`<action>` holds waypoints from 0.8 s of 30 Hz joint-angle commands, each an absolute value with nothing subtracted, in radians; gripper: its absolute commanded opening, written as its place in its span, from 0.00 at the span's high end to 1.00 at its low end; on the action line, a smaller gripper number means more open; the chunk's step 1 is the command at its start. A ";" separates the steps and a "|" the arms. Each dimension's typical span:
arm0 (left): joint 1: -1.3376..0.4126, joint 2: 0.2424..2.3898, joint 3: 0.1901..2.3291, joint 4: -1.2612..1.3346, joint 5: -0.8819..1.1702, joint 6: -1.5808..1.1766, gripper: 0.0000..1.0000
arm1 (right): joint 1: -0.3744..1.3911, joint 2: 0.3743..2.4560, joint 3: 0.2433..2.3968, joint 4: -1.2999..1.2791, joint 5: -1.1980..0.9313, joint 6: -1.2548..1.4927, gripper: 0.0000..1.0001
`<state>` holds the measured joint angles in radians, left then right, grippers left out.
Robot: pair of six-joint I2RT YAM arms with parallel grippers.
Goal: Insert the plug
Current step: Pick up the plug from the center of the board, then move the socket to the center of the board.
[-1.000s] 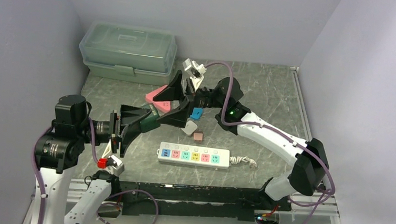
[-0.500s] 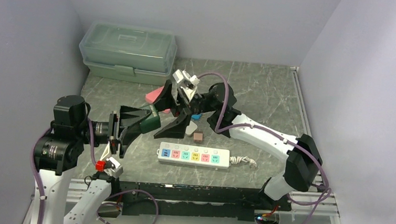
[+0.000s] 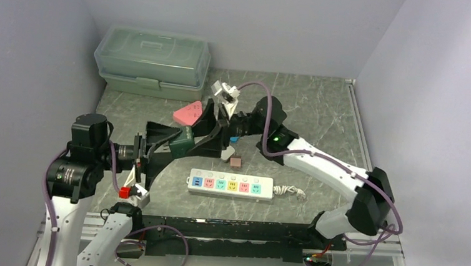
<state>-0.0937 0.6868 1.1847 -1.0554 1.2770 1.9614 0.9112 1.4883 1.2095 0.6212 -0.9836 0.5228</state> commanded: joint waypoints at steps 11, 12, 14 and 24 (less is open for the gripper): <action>-0.127 0.982 1.058 -1.320 1.013 1.610 0.01 | 0.816 1.225 1.214 -0.419 -0.811 0.453 1.00; -0.156 1.014 1.042 -1.319 0.986 1.591 0.01 | 0.828 1.196 1.173 -0.453 -0.811 0.453 1.00; -0.198 1.055 1.002 -1.250 0.931 1.503 0.01 | 0.869 1.147 1.097 -0.496 -0.811 0.453 1.00; -0.330 1.411 1.110 -1.212 0.798 1.275 0.01 | 0.948 1.068 0.787 -0.658 -0.811 0.453 1.00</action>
